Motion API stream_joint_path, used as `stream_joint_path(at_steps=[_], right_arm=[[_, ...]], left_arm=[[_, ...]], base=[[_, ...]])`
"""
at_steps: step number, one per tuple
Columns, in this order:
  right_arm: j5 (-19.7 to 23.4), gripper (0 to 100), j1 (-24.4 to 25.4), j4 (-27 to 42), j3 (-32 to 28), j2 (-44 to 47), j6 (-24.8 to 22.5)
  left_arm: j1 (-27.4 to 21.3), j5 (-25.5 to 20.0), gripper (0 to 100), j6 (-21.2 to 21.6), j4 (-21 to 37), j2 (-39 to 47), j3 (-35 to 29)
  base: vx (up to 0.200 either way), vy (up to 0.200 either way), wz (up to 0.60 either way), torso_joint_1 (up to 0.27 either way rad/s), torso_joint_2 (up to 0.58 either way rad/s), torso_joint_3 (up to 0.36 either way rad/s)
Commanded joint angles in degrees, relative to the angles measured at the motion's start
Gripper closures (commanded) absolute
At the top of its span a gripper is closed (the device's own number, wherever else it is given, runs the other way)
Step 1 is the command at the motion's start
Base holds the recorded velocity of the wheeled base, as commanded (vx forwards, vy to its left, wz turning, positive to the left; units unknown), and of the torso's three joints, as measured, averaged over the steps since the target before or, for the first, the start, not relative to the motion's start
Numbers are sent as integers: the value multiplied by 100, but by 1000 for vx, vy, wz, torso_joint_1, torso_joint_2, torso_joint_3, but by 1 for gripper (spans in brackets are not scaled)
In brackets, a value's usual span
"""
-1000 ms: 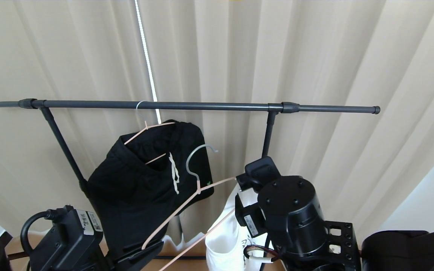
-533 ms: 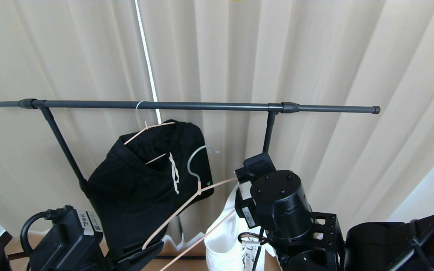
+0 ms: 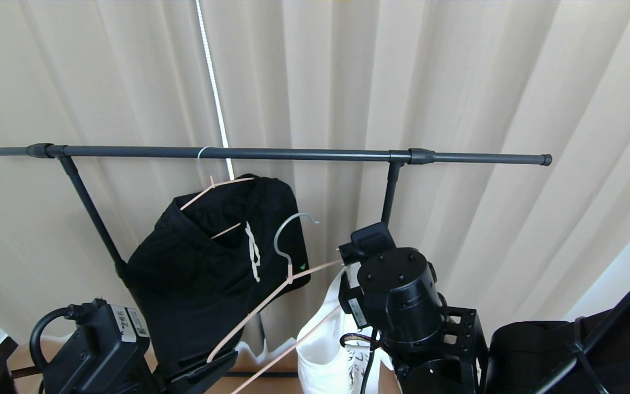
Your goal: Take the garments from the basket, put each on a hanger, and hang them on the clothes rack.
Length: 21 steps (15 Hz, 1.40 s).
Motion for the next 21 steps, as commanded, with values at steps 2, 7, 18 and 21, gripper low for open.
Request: stream_joint_path(at_steps=[2,7,18,21], right_arm=[[4,0,0,-3,-1,49,-1],[-5,0,-17,-12,-28,110,16],[-110,100,-35,-3,-19,172,8],[-110,100,-26,6,-1,93,8]], left_arm=[[9,1,100,0,-3,-3,-1],[0,1,100,0,-3,-3,-1],[9,1,100,0,-3,-12,-1],[9,1,100,0,-3,-3,-1]], base=[[0,0,0,0,0,0],[0,0,0,0,0,0],[0,0,0,0,0,0],[0,0,0,0,0,0]])
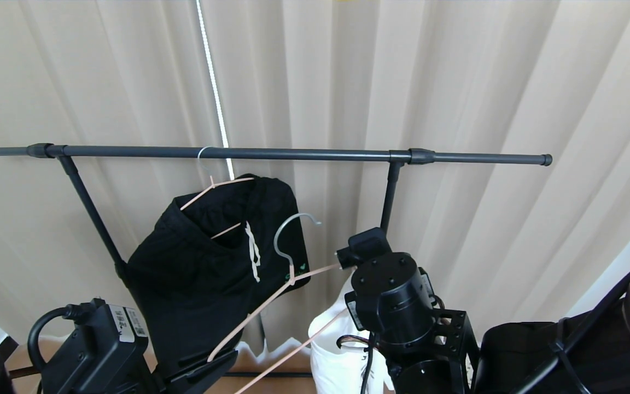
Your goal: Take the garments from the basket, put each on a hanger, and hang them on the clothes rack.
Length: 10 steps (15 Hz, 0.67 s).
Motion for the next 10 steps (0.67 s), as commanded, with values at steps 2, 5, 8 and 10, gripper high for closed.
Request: stream_joint_path(at_steps=[2,5,8,10], right_arm=[[-1,100,55,28,27,-169,-10],[-9,100,195,81,45,-371,-18],[-1,100,336,90,45,-424,-18],[-1,100,476,81,36,-530,-18]], left_arm=[[-1,1,100,1,5,16,-1],[-10,1,100,1,5,16,8],[-10,1,100,1,5,51,8],[-10,9,100,1,5,60,8]], base=[[0,0,0,0,0,0],[0,0,0,0,0,0],[0,0,0,0,0,0],[0,0,0,0,0,0]])
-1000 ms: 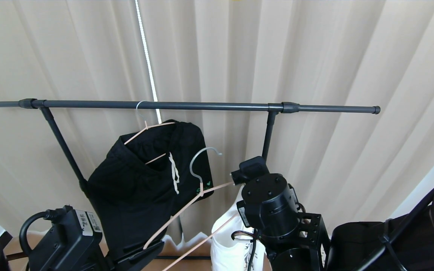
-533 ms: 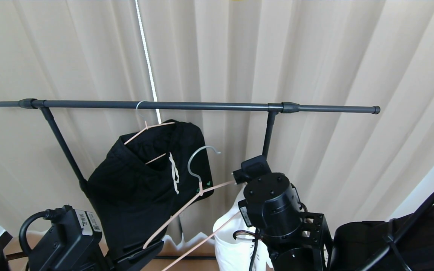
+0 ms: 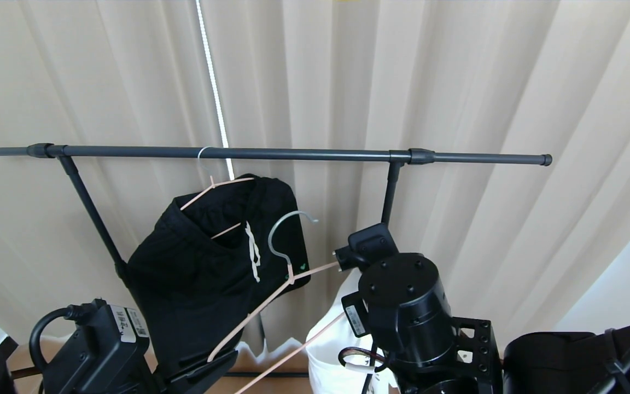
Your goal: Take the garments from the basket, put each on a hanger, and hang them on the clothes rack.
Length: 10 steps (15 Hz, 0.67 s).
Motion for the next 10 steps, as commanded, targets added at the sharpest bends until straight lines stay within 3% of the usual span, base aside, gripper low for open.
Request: stream_joint_path(at_steps=[1,6,10], right_arm=[[9,100,155,-23,-19,-134,10],[9,100,445,-93,-133,-415,27],[0,100,709,-5,-520,-503,-8]], left_arm=[[0,3,100,1,5,28,-2],[0,3,100,1,-48,19,33],[26,3,100,-131,-417,19,130]], base=[[0,0,0,0,0,0],[0,0,0,0,0,0],[0,0,0,0,0,0]])
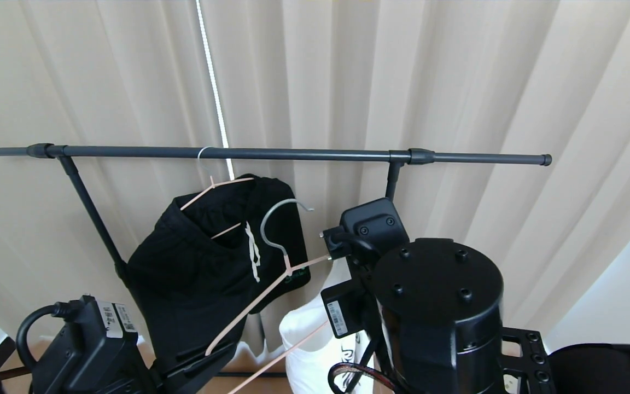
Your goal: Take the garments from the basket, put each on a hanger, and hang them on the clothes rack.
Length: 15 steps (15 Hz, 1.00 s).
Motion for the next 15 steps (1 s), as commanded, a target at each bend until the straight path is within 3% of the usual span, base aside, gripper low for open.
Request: stream_joint_path(at_steps=[1,9,15], right_arm=[[-2,100,127,36,-145,-36,-29],[-2,100,311,326,-918,105,-196],[-2,100,303,344,-1463,290,-240]], left_arm=[[4,-5,100,-47,-95,8,76],[4,3,100,-29,-1194,-18,410],[-31,-5,100,-20,-1167,-36,410]], base=[[0,0,0,0,0,0],[0,0,0,0,0,0],[0,0,0,0,0,0]])
